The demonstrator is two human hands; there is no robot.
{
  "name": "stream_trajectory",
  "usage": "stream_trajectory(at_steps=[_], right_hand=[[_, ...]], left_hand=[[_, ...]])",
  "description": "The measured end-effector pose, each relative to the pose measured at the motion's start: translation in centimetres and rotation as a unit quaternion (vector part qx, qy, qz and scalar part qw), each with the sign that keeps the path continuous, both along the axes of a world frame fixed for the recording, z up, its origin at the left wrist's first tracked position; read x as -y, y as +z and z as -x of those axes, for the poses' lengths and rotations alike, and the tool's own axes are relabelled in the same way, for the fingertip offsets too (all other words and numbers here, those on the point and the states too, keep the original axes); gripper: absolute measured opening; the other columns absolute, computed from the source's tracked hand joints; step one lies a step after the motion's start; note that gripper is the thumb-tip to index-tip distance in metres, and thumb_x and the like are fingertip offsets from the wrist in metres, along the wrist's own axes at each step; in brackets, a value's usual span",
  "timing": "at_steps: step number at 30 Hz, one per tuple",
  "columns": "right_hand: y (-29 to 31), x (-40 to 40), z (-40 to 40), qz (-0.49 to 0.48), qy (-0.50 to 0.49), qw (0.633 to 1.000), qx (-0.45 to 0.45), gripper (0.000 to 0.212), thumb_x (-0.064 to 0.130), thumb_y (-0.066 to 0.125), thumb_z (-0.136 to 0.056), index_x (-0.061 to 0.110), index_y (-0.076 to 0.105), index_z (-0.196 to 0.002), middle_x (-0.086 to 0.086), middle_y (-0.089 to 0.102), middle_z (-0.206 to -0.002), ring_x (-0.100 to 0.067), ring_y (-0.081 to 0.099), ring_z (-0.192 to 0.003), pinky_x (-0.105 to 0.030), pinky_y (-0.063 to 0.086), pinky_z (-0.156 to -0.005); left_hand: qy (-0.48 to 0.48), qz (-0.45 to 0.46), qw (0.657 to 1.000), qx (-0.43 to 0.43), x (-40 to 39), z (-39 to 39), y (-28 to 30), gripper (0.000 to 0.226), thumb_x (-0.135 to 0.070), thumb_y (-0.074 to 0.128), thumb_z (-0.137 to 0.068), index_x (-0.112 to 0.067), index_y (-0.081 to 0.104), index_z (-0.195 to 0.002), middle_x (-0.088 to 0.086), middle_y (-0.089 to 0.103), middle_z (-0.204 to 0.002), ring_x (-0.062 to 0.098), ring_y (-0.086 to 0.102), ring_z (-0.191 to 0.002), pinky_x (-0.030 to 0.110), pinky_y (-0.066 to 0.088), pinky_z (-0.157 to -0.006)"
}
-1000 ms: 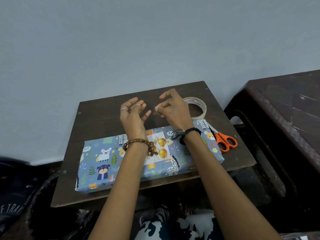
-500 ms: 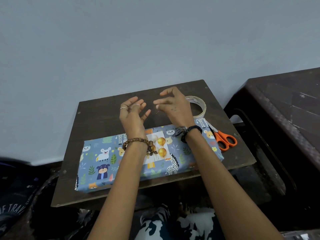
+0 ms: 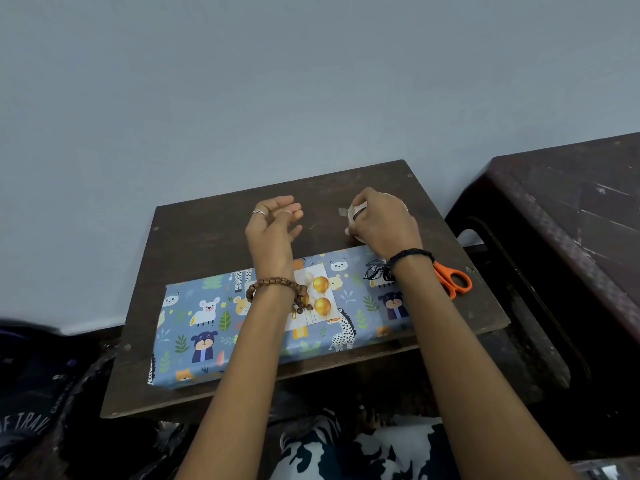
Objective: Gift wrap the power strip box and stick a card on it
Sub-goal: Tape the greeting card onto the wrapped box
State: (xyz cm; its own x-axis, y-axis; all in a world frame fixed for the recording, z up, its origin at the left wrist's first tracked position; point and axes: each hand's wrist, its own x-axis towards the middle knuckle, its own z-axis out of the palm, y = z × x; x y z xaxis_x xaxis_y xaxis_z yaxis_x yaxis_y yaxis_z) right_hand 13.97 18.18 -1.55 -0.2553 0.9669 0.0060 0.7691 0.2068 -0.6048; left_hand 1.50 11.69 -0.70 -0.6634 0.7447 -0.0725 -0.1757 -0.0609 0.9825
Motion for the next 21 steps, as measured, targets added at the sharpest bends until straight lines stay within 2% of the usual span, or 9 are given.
stream_trajectory(at_steps=[2,4,6,8,10,13,17,19,21], right_hand=[[0.4,0.1,0.0,-0.042,0.021,0.999,-0.018,0.033,0.015,0.062,-0.084,0.014,0.057,-0.117,-0.005,0.064,-0.108,-0.023,0.055,-0.105,-0.027,0.039,-0.076],[1.0,0.2,0.0,-0.054,0.046,0.993,-0.099,0.033,0.011,0.060,-0.084,0.015,0.059,-0.117,-0.002,0.066,-0.094,-0.020,0.059,-0.097,-0.030,0.045,-0.082],[1.6,0.4,0.2,-0.029,0.080,0.974,-0.212,0.039,0.009,0.066,-0.080,0.018,0.059,-0.117,0.007,0.064,-0.081,-0.009,0.059,-0.083,-0.030,0.049,-0.083],[2.1,0.8,0.4,0.025,0.124,0.939,-0.320,0.044,0.007,0.070,-0.078,0.017,0.057,-0.119,0.009,0.066,-0.076,0.002,0.059,-0.073,-0.020,0.048,-0.078],[2.2,0.9,0.5,0.088,0.152,0.902,-0.394,0.046,0.001,0.069,-0.080,0.013,0.053,-0.122,0.004,0.069,-0.075,0.003,0.062,-0.070,-0.014,0.046,-0.072],[2.6,1.0,0.1,0.132,0.154,0.881,-0.428,0.047,-0.003,0.064,-0.082,0.009,0.050,-0.125,0.000,0.070,-0.079,-0.003,0.064,-0.073,-0.012,0.046,-0.070],[3.2,1.3,-1.6,0.125,0.133,0.890,-0.417,0.041,0.000,0.062,-0.085,0.013,0.052,-0.123,0.001,0.070,-0.086,-0.009,0.064,-0.087,-0.020,0.047,-0.086],[3.3,1.5,-2.4,0.126,0.140,0.897,-0.400,0.040,0.000,0.061,-0.086,0.010,0.053,-0.123,0.004,0.069,-0.089,-0.003,0.063,-0.087,-0.012,0.045,-0.083],[3.7,2.1,-3.5,0.122,0.145,0.898,-0.396,0.042,-0.002,0.060,-0.086,0.005,0.050,-0.126,0.001,0.066,-0.098,0.004,0.061,-0.088,0.000,0.041,-0.072]], left_hand=[[-0.021,0.010,1.000,-0.010,0.0,-0.2,0.2,0.021,-0.001,0.050,-0.091,-0.019,0.059,-0.083,-0.003,0.062,-0.085,0.008,0.060,-0.085,0.023,0.051,-0.076],[-0.041,0.020,0.999,-0.012,0.2,-0.4,0.5,0.010,-0.009,0.057,-0.089,-0.017,0.060,-0.094,-0.005,0.061,-0.091,0.007,0.058,-0.094,0.026,0.050,-0.081],[-0.056,0.040,0.997,-0.028,0.0,-0.6,0.6,0.028,-0.020,0.062,-0.087,-0.016,0.056,-0.114,-0.004,0.058,-0.110,0.006,0.054,-0.106,0.030,0.047,-0.092],[-0.065,0.049,0.996,-0.040,-0.1,-0.8,0.9,0.044,-0.027,0.064,-0.086,-0.017,0.048,-0.126,-0.003,0.053,-0.124,0.008,0.050,-0.116,0.032,0.042,-0.100],[-0.079,0.034,0.996,-0.036,-0.1,-0.9,1.0,0.045,-0.026,0.062,-0.087,-0.018,0.046,-0.128,-0.012,0.056,-0.111,-0.002,0.053,-0.103,0.029,0.042,-0.096],[-0.095,0.024,0.995,-0.031,0.0,-0.9,0.9,0.040,-0.027,0.058,-0.089,-0.020,0.047,-0.127,-0.020,0.056,-0.099,-0.007,0.052,-0.092,0.028,0.043,-0.089],[-0.144,-0.002,0.986,-0.079,0.0,-1.1,1.1,0.047,-0.020,0.064,-0.085,-0.020,0.046,-0.129,-0.008,0.057,-0.114,0.001,0.054,-0.104,0.020,0.046,-0.084],[-0.158,-0.024,0.979,-0.126,0.0,-1.1,0.9,0.058,-0.020,0.076,-0.074,-0.022,0.047,-0.124,0.001,0.054,-0.125,0.011,0.052,-0.115,0.025,0.047,-0.093],[-0.159,-0.058,0.970,-0.172,0.0,-1.9,1.2,0.069,-0.026,0.081,-0.060,-0.027,0.046,-0.119,0.002,0.048,-0.130,0.014,0.047,-0.123,0.025,0.048,-0.095]])
